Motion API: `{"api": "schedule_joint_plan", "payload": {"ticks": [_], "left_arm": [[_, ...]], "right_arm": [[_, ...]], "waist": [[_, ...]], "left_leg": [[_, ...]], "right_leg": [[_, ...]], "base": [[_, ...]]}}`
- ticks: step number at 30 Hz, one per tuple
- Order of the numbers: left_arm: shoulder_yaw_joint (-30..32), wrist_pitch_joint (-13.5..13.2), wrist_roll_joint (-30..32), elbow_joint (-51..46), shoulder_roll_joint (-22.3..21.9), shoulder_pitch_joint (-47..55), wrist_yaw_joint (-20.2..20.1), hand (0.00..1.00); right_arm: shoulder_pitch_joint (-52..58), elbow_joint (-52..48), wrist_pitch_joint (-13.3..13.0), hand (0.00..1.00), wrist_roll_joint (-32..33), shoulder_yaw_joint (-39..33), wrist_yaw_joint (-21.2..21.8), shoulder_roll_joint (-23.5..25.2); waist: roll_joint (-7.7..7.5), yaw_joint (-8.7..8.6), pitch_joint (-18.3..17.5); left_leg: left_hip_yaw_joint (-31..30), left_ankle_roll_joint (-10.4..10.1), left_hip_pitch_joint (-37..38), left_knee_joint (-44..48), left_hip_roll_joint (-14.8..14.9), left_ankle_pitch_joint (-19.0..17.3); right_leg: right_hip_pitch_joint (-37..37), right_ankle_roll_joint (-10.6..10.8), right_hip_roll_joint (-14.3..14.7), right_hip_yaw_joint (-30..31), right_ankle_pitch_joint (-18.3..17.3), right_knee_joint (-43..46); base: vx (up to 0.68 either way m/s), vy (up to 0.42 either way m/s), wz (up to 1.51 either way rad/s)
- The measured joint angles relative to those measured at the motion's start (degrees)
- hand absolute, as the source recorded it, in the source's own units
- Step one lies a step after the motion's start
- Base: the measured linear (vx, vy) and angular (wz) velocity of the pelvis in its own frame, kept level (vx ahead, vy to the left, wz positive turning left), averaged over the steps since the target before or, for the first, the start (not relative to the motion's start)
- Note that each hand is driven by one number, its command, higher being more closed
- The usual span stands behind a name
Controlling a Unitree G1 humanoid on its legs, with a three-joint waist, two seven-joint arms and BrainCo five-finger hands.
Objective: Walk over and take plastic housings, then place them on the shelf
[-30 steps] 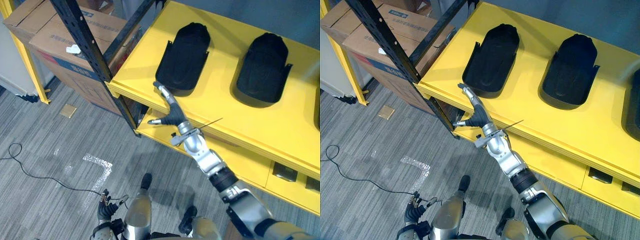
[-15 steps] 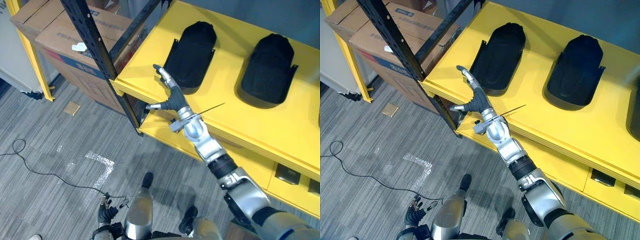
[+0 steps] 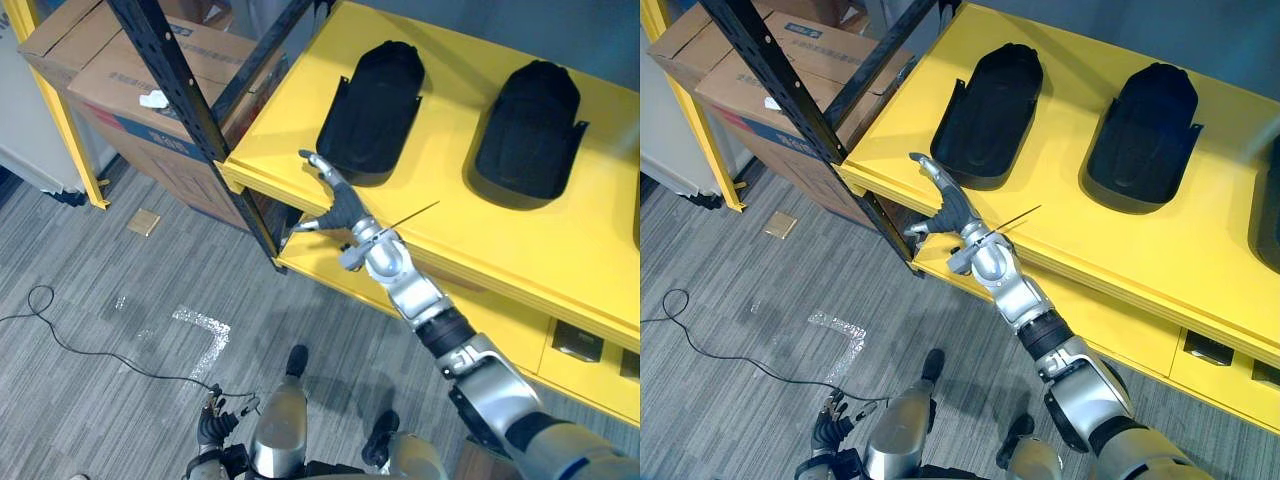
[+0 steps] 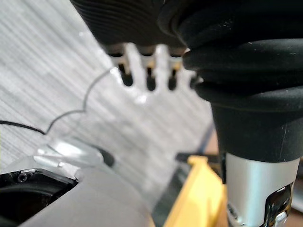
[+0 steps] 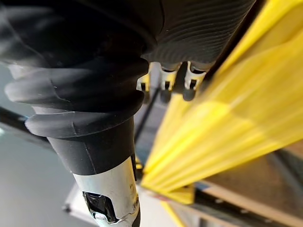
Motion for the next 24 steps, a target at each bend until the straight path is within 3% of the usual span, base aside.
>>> {"api": "schedule_joint_plan", "payload": {"ticks": [9, 12, 16, 20, 24], "left_arm": [[-1.3, 0.0, -0.1, 0.1, 0.7, -0.2, 1.4, 0.0], [-1.6, 0.0, -1.4, 0.7, 0.8, -0.6, 1.5, 0.0], [-1.8, 0.0, -1.8, 0.8, 0.7, -1.3, 1.3, 0.0], [-1.7, -0.1, -1.7, 0.8, 0.6, -1.3, 0.7, 0.0], [-1.3, -0.1, -1.4, 0.8, 0.0, -1.3, -0.2, 0.0]], "right_arm": [[-5.1, 8.1, -0.4, 0.0, -3.7, -1.4, -8.4, -1.4], [-6.9, 9.6, -1.2, 0.0, -3.7, -1.6, -9.4, -2.2], [-7.4, 9.6, -2.7, 0.0, -3.4, -1.6, -9.4, -3.5], [-7.4, 7.2, -4.9, 0.0, -2.3, -0.5, -7.0, -3.2], [-4.6, -8.0, -6.5, 0.0, -0.2, 1.9, -5.2, -2.9]], "waist": [[0.03, 0.38, 0.0], [0.53, 0.55, 0.3], [1.88, 1.2, 1.0], [1.99, 1.23, 1.0], [1.87, 0.71, 1.1]], "left_leg": [[-0.1, 0.0, -1.3, 0.4, 0.0, 0.0], [-0.4, 0.0, -1.8, 0.5, 0.0, 0.0], [-0.6, 0.0, -1.9, 0.6, -0.1, 0.0], [-0.6, 0.0, -1.9, 0.6, 0.0, 0.0], [0.3, 0.0, -1.7, 1.9, 0.1, -0.6]], "right_leg": [[-1.1, 0.0, 0.0, -0.2, 0.0, 0.1], [-1.3, 0.0, 0.0, -0.4, 0.0, 0.2], [-1.4, 0.0, -0.1, -0.5, -0.1, 0.4], [-1.6, -0.2, -0.1, -0.5, -0.3, 0.9], [-1.3, -0.2, -0.2, -0.2, -0.3, 1.0]], "base": [[0.0, -0.003, 0.01], [0.0, -0.004, 0.03], [0.0, -0.001, 0.01], [0.0, 0.0, 0.0], [0.01, -0.011, -0.06]]}}
